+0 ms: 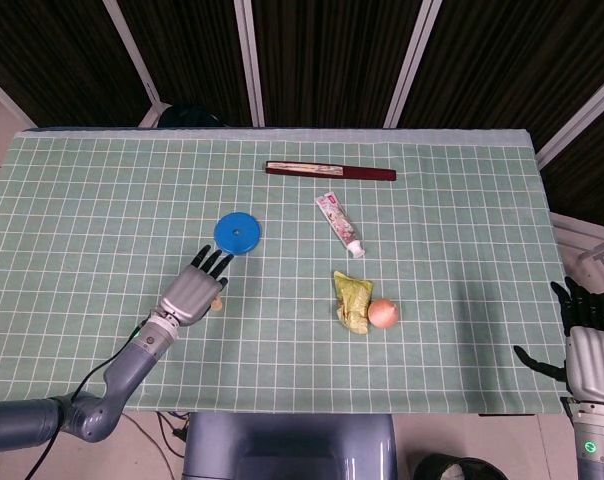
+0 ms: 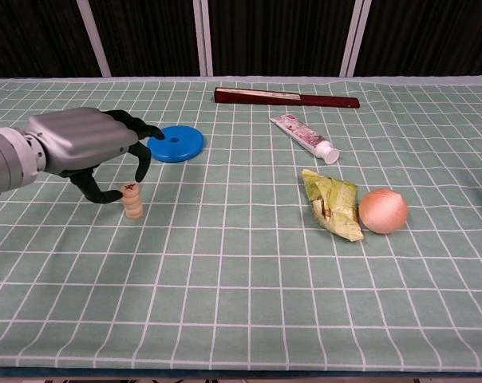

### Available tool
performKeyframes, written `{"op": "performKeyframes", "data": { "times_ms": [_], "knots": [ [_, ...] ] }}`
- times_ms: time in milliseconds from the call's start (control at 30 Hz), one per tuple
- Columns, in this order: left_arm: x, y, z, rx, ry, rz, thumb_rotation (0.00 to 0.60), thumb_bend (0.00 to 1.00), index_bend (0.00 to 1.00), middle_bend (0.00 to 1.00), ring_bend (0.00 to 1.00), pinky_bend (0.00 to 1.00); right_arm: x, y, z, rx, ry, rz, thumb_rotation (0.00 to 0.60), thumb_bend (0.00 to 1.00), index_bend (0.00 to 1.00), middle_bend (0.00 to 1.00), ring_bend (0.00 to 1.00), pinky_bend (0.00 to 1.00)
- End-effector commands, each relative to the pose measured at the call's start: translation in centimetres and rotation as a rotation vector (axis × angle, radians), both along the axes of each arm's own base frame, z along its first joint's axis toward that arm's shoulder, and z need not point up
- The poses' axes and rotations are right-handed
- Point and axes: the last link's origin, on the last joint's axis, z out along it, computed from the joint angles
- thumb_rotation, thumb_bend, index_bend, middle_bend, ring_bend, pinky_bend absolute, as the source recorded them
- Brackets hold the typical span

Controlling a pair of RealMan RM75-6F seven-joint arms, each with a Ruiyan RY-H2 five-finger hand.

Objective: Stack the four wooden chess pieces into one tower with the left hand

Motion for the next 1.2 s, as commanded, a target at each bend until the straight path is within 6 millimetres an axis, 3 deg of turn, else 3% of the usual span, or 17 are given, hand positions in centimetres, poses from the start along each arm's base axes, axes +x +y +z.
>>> {"op": "performKeyframes", "data": {
  "times_ms": [33,433,567,767,1033,1200],
  "knots": [
    [0.0,-0.1,0.0,-0.001,0.004,-0.003,0.6,0.34,0.43,0.04,0.0,0.0,0.0,0.0,0.0,0.001,0.0,0.0,0.6,0.23,0.08,0.01,0.0,0.0],
    [-0.2,-0.2,0.8,0.016,-0.006,-0.005,0.6,0.33,0.42,0.04,0.0,0.0,0.0,0.0,0.0,-0.001,-0.001,0.0,0.6,0.23,0.08,0.01,0.0,0.0],
    [-0.2,-0.3,2.0,0.046,-0.039,-0.003,0.6,0.33,0.36,0.04,0.0,0.0,0.0,0.0,0.0,-0.002,-0.001,0.001,0.6,0.23,0.08,0.01,0.0,0.0],
    [-2.0,-1.5,6.1,0.155,-0.138,0.056,0.6,0.28,0.24,0.03,0.0,0.0,0.1,0.0,0.0,-0.001,0.001,0.007,0.6,0.23,0.08,0.01,0.0,0.0],
    [-7.6,-4.8,13.2,0.343,-0.26,0.148,0.6,0.27,0.11,0.0,0.0,0.0,0.2,0.0,-0.1,0.006,0.025,0.04,0.6,0.23,0.08,0.01,0.0,0.0],
    [-10.6,-6.6,16.4,0.416,-0.295,0.189,0.6,0.26,0.08,0.0,0.0,0.0,0.4,0.1,-0.2,0.022,0.043,0.066,0.6,0.23,0.08,0.01,0.0,0.0]
  ]
}}
